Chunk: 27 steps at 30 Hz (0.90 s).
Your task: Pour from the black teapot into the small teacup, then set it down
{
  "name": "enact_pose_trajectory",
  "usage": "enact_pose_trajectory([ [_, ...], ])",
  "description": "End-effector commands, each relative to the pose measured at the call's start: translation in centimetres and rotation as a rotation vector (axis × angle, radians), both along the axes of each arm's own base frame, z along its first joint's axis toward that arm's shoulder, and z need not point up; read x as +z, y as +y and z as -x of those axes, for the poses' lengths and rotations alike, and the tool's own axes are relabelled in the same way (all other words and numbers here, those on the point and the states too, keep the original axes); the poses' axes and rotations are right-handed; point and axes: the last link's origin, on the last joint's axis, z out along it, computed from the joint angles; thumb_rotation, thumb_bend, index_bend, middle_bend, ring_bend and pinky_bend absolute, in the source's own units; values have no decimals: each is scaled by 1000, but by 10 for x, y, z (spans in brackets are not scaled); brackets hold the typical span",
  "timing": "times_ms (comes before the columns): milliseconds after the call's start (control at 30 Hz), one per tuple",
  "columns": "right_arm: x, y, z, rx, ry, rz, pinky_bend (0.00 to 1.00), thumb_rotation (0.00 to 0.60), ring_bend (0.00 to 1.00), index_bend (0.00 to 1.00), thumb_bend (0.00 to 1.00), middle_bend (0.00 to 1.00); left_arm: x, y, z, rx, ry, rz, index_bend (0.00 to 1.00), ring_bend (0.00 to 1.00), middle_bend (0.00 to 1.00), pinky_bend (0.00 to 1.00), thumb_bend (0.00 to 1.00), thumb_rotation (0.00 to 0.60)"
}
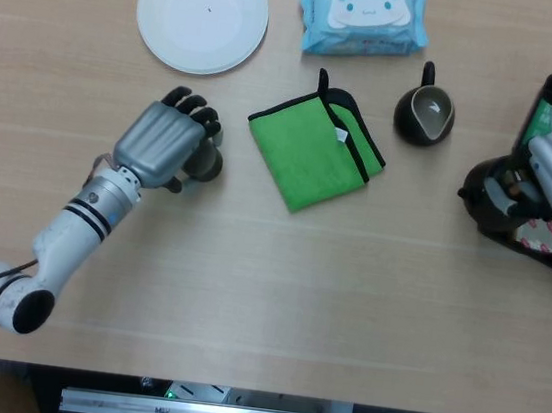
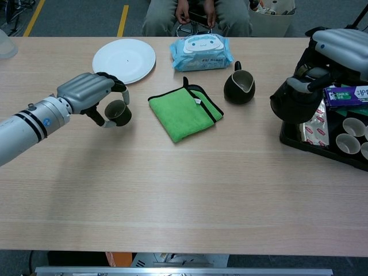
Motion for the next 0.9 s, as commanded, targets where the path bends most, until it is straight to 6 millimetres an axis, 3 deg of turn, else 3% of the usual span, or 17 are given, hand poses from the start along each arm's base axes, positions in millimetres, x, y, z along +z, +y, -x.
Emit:
enact_pose_trajectory([
  [33,1,1,0,2,-1,0,34,475,882,1000,365,966,-8,-7,-8,-17,1,20,481,168,270,126,208,600],
  [500,3,1,3,-2,0,-1,35,477,882,1000,365,966,-37,-20,-27,-55,8,64,485,168,270,126,208,600],
  [900,5,2,6,-9,3,1,35,478,882,1000,365,966,-58,-17,-27,-43,28,69,485,168,270,126,207,600],
])
